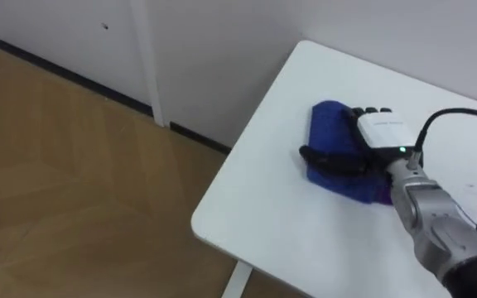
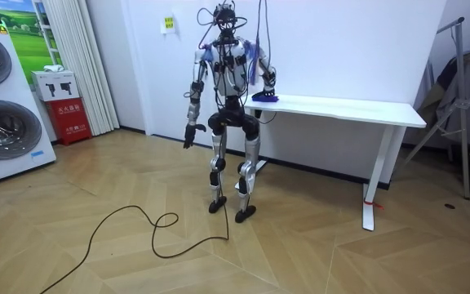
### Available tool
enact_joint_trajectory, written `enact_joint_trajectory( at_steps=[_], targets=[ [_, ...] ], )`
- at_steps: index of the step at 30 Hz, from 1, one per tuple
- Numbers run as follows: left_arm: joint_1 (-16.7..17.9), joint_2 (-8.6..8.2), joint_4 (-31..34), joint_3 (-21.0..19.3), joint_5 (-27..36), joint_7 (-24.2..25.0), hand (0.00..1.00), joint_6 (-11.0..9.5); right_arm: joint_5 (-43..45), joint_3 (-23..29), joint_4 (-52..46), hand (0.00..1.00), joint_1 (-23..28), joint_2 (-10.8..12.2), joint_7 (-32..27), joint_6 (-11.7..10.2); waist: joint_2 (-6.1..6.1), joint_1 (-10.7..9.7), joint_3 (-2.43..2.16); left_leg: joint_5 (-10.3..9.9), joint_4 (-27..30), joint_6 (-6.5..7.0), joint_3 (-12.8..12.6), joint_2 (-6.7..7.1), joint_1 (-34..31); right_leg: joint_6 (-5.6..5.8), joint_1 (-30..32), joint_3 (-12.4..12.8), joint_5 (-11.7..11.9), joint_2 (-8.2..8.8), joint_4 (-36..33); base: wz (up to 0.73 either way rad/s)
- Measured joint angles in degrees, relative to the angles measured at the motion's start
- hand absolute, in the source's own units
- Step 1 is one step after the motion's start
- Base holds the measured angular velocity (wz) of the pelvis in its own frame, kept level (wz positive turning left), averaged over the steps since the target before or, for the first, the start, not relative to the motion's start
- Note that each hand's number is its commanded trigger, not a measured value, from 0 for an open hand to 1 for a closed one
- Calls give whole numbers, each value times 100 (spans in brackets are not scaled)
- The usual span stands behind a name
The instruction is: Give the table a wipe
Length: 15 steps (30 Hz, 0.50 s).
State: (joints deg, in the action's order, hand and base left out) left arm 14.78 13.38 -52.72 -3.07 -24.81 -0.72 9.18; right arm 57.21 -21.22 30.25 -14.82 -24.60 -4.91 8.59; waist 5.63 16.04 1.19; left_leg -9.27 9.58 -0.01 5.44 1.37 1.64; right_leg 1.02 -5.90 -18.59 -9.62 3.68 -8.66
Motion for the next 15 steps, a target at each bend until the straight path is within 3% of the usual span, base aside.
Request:
enact_joint_trajectory(
  at_steps=[5, 15],
  targets=[
    [-7, -44, -7, 0, 28, 0, 0, 4, 141, 1, -5, 0, 48, 8, 18, 13, -65, -154, -105, 2, -7, 55, -51, 0, 44, 0, -20, 9, 0, 4, -10, -3],
    [47, -85, -6, 6, -6, 1, 0, 4, 150, 17, -309, 0, 335, 20, 30, -10, -68, -181, -110, 6, -4, 69, -76, 22, 97, -3, -101, 78, -1, 9, -10, -1]
  ],
)
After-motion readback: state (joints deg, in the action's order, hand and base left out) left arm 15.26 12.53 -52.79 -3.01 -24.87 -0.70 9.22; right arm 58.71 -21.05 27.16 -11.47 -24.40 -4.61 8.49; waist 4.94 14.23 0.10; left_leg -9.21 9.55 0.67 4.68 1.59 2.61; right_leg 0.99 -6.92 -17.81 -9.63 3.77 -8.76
